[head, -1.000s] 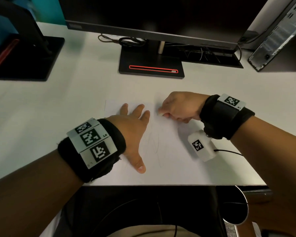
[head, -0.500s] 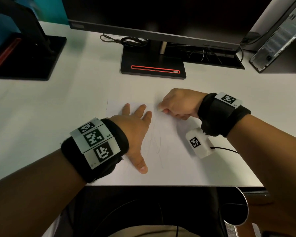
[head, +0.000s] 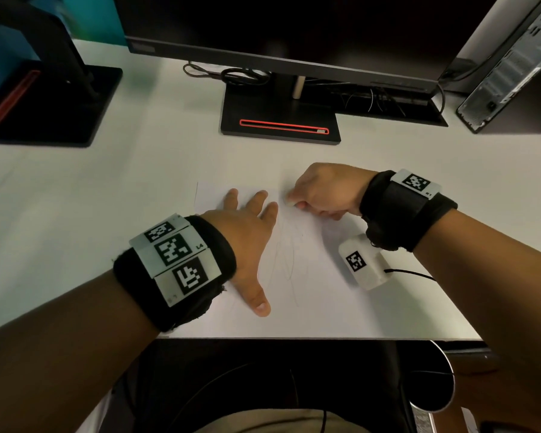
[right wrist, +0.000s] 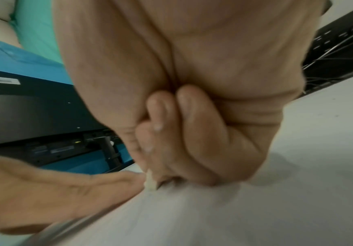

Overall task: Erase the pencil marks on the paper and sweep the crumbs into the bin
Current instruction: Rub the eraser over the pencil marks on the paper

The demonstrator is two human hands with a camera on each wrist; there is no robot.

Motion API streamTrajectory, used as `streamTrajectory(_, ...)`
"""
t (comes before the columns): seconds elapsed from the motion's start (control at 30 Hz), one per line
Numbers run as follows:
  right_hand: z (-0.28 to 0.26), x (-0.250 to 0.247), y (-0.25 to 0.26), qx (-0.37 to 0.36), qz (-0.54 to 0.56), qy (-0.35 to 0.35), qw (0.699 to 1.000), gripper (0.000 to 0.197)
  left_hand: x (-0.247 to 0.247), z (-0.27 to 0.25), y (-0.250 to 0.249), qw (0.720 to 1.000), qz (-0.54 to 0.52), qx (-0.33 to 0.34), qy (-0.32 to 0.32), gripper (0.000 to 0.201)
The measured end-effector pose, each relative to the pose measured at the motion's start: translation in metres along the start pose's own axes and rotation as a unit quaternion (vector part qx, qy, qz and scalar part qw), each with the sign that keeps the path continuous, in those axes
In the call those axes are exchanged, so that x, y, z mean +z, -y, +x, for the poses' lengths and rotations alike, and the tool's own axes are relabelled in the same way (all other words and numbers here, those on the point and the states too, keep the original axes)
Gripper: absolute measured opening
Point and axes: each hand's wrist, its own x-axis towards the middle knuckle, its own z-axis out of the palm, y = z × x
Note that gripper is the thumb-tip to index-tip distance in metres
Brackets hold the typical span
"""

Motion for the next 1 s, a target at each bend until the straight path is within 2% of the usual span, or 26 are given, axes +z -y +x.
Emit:
streamTrajectory(0.07, -0.003, 0.001, 0.0, 0.001, -0.002, 0.025, 1.0, 0.033, 0.0, 0.0, 0.0, 1.0, 0.001, 0.001, 0.001, 0.157)
streamTrajectory(0.2, -0.007, 0.0, -0.002, -0.01, -0.036, -0.016, 0.999, 0.034, -0.001, 0.001, 0.0, 1.0, 0.002, 0.0, 0.001, 0.157)
streamTrajectory(0.3, -0.01, 0.006, 0.0, -0.027, -0.052, 0.036, 0.998, 0.035, -0.001, 0.002, 0.001, 1.0, 0.001, 0.0, 0.001, 0.157)
streamTrajectory(0.43, -0.011, 0.001, -0.003, -0.025, -0.082, -0.024, 0.996, 0.034, 0.001, 0.004, 0.001, 1.0, 0.0, 0.001, 0.003, 0.158)
streamTrajectory(0.57, -0.015, 0.007, 0.002, -0.038, -0.123, 0.017, 0.992, 0.036, 0.001, 0.004, 0.002, 1.0, -0.002, 0.001, 0.003, 0.159)
streamTrajectory(0.7, -0.013, 0.0, 0.002, -0.029, -0.129, -0.025, 0.991, 0.035, 0.002, 0.005, 0.001, 1.0, 0.001, 0.001, 0.003, 0.159)
streamTrajectory(0.83, -0.016, 0.004, 0.004, -0.026, -0.131, 0.03, 0.991, 0.035, 0.001, 0.004, 0.002, 1.0, -0.002, 0.001, 0.005, 0.158)
streamTrajectory(0.93, -0.016, -0.003, 0.003, -0.02, -0.129, -0.01, 0.991, 0.035, 0.001, 0.004, 0.001, 1.0, -0.001, 0.002, 0.003, 0.159)
streamTrajectory(1.0, -0.018, 0.002, 0.005, -0.029, -0.151, 0.0, 0.988, 0.036, 0.002, 0.004, 0.002, 1.0, -0.001, 0.001, -0.001, 0.158)
